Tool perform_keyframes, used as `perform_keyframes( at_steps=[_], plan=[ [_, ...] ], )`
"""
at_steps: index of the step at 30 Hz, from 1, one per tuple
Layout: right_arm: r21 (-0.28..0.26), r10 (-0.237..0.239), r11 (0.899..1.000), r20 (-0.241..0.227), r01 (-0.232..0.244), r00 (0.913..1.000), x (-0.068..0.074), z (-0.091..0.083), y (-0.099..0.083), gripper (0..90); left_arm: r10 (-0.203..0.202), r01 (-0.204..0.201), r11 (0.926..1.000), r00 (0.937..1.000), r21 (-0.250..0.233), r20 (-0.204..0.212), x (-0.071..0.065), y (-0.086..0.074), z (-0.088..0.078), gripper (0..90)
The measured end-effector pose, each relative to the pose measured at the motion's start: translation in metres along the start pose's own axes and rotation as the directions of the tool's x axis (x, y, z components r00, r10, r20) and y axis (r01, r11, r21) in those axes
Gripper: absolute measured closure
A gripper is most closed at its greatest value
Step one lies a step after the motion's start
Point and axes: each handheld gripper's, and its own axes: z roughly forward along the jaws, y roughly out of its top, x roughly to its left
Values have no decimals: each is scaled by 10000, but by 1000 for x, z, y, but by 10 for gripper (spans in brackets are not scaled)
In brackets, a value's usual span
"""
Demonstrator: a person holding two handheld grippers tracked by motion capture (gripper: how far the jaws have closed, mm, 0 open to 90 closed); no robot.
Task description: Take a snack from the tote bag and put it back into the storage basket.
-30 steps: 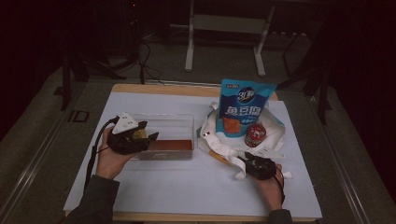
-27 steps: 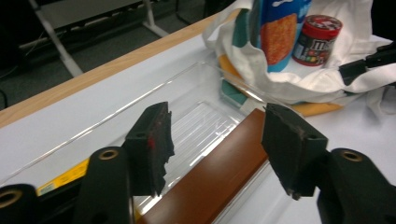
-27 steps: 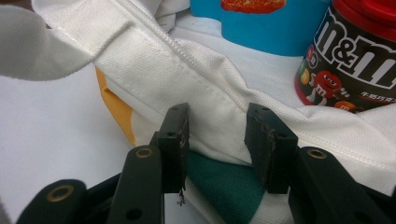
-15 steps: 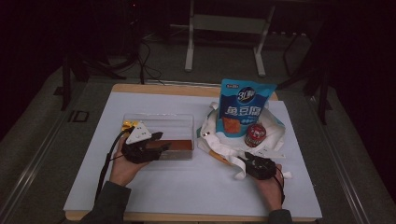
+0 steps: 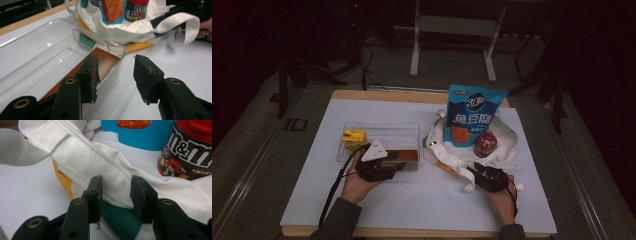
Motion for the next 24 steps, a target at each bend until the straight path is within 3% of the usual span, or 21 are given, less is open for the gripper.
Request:
perform_keyframes(
  at_steps=[9,12,24],
  plan=[
    [68,-137,9999,5,137,9999,4,-4,10,703,-60,72,9995,9992,-314,391,-12,-12,6,543],
    [82,-112,9999,-7,112,9999,4,-4,13,716,11,-9,10000,9990,-46,437,-15,-15,11,541],
    [-17,-337,9994,74,337,9994,1,-10,47,721,-74,75,10000,9970,-9,776,-19,-29,24,531]
  ],
)
